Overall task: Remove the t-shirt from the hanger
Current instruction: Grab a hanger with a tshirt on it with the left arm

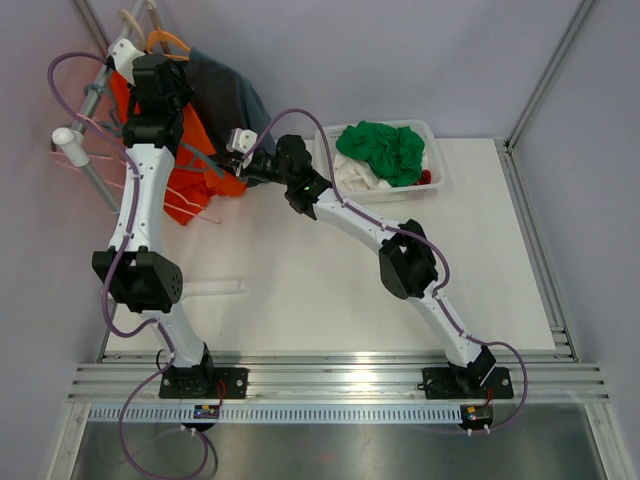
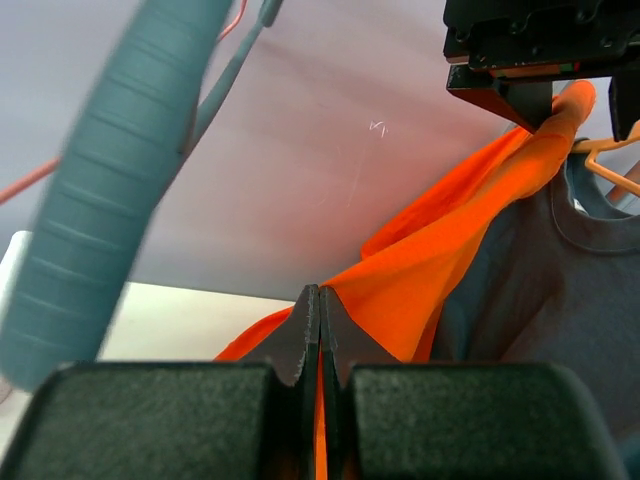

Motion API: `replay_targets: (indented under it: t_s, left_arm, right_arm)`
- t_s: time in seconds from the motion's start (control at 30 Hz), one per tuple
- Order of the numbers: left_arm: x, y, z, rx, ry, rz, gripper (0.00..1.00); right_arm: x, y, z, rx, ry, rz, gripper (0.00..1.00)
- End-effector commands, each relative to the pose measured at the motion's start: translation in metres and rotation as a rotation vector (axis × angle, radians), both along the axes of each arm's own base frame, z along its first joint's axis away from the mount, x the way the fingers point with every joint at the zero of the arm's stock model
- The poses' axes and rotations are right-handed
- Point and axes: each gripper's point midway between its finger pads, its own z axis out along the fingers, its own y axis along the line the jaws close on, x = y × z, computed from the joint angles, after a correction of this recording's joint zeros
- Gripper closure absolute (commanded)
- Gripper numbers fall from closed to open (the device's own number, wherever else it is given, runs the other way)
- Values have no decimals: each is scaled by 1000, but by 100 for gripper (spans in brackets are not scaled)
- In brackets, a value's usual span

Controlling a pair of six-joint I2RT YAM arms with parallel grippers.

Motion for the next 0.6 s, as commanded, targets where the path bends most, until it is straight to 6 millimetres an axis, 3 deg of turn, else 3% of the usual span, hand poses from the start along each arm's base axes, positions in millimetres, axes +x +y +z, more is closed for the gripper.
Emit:
replay_targets:
  t_s: [0.0,0.37,0.43,0.57]
  left_arm:
    - [-12,8,22,23,-48,31,60]
    - [-17,9,13,48,0,26,64]
    - [-18,11,11,54,11,34,68]
    - [-20,12,15,51,5,40,89]
  right_arm:
    - [-20,-10,55,54,-83,6,100]
    - [-26,-9,56,25,-114,-12,100]
    - [-26,-9,57,21,-118,-24,100]
    - [-25,-10,59,16,-127,-36,96]
